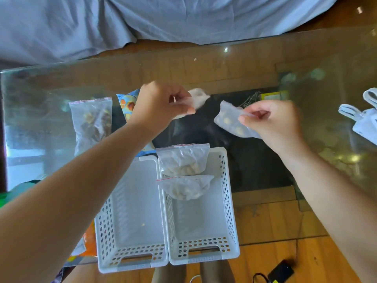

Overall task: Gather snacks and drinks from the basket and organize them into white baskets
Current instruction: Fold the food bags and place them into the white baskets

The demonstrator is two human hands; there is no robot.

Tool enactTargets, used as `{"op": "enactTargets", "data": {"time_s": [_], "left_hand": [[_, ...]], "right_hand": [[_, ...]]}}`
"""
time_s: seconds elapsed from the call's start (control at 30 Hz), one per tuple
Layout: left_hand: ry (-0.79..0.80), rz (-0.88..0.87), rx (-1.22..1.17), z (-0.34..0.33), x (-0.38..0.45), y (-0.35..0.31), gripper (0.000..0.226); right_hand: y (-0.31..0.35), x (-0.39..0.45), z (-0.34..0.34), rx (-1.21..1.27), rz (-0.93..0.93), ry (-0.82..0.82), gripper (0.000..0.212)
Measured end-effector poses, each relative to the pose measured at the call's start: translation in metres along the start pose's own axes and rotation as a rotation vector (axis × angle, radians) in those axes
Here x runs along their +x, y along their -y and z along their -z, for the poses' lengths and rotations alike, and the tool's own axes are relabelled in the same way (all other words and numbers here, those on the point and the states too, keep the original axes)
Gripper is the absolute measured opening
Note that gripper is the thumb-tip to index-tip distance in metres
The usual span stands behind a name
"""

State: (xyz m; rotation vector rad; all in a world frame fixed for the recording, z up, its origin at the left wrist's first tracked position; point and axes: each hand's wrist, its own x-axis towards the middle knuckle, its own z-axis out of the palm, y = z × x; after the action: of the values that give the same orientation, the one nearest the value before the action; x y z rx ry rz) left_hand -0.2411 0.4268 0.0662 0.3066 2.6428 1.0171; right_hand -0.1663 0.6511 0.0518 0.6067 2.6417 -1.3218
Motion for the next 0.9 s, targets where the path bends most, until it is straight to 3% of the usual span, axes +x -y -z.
{"op": "enactTargets", "data": {"time_s": [0.07, 0.2, 0.37, 0.47, 0.53, 0.63, 0.7, 0.8, 0.9], "left_hand": [[-0.021, 0.068, 0.050, -0.007, 0.004, 0.005, 0.029], [0.015, 0.251, 0.199, -0.031, 0.007, 0.013, 0.022], [0.032, 0.167, 0.200, -0.041, 0.006, -0.005, 0.026], [-0.164, 0.308, 0.163, -0.022, 0.010, 0.006, 0.025], [-0.135, 0.302, 0.174, -0.014, 0.008, 0.008, 0.025], [-0.045, 0.161, 0.180, -0.013, -0.003, -0.005, 0.026], [-0.098, 0.101, 0.160, -0.013, -0.010, -0.009, 0.024], [-0.222, 0.056, 0.129, -0.010, -0.018, -0.005, 0.028], [-0.170, 0.108, 0.182, -0.016, -0.022, 0.002, 0.020]], "right_hand": [[-0.011, 0.010, -0.006, -0.058, -0.028, -0.087, 0.008], [-0.021, 0.020, -0.022, -0.132, -0.125, -0.288, 0.019], [-0.011, 0.005, -0.042, -0.101, 0.047, -0.004, 0.015], [-0.031, 0.022, -0.021, -0.050, -0.188, -0.233, 0.020], [-0.038, 0.025, -0.013, -0.034, -0.263, -0.250, 0.020], [-0.027, 0.014, -0.010, 0.069, -0.174, -0.096, 0.020], [-0.017, 0.004, 0.000, 0.165, -0.116, -0.036, 0.008], [-0.011, -0.004, 0.012, 0.218, -0.066, -0.091, 0.018], [-0.021, -0.011, 0.004, 0.047, -0.030, -0.097, 0.006]]}}
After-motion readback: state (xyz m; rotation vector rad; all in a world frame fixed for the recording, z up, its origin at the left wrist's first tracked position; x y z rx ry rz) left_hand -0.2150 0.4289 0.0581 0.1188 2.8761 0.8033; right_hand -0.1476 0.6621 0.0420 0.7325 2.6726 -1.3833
